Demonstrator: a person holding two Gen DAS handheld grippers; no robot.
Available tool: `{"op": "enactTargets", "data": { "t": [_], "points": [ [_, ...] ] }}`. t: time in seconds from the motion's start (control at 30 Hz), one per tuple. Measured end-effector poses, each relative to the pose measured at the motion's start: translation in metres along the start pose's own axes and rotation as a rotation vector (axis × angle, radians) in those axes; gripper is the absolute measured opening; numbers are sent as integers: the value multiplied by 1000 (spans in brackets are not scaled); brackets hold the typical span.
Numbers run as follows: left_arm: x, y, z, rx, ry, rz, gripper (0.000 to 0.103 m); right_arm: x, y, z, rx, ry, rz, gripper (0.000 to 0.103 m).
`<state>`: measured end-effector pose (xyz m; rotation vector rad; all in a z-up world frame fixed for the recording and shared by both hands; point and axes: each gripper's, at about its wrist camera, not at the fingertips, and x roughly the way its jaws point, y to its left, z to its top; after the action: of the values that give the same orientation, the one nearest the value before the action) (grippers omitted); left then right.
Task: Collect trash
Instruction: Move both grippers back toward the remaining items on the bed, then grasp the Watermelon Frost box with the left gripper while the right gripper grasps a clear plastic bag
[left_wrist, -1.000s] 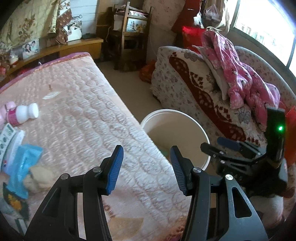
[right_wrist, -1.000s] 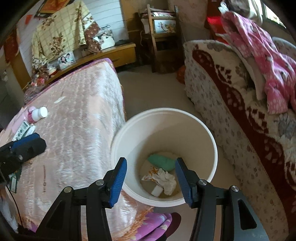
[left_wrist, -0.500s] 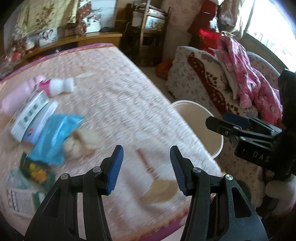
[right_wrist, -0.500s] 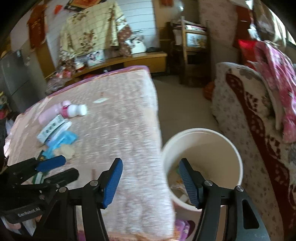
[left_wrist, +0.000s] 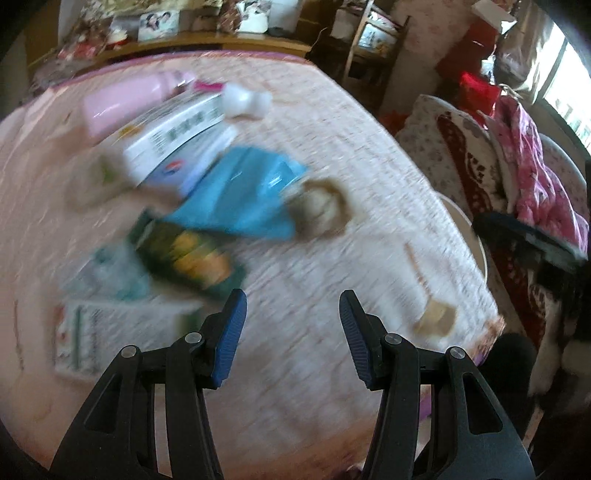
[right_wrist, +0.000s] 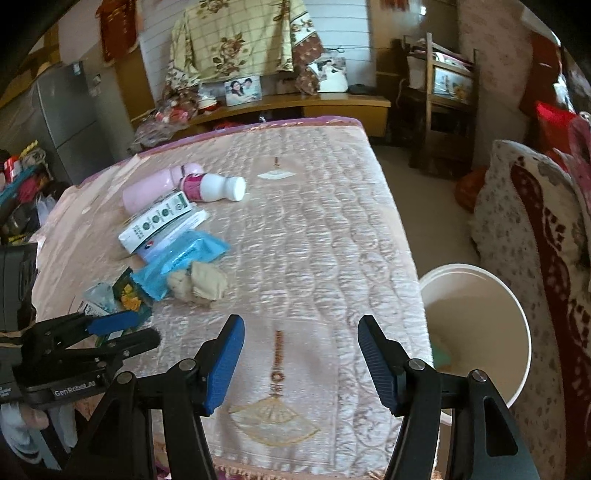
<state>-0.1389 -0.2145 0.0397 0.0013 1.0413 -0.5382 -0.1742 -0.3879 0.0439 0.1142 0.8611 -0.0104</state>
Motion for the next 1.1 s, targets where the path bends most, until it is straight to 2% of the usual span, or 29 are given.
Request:
{"op": "enactTargets", "data": {
  "t": [0.17,0.37,0.5,0.6,0.77,0.97,1.1],
  "points": [
    [-28,50,-25,-41,12,46,51,7,13,4,-12,7,22,63],
    [-61,121,-42,-149,11,143,51,17,39,4,-49,33,63,63],
    [-82,159,-51,-221,8,169,51,26,64,5,-84,52,109,63],
    [-101,172,-56,-248,-14,153,51,31,83,6,-110,64,152,63],
    [-122,184,-58,-284,-43,168,51,40,117,8,-150,81,228,65],
    [-126,206,-59,-378,-58,235,51,52,156,9,-198,103,336,68],
    [-126,224,-68,-439,-45,245,51,63,179,8,-233,128,373,68]
  ]
}}
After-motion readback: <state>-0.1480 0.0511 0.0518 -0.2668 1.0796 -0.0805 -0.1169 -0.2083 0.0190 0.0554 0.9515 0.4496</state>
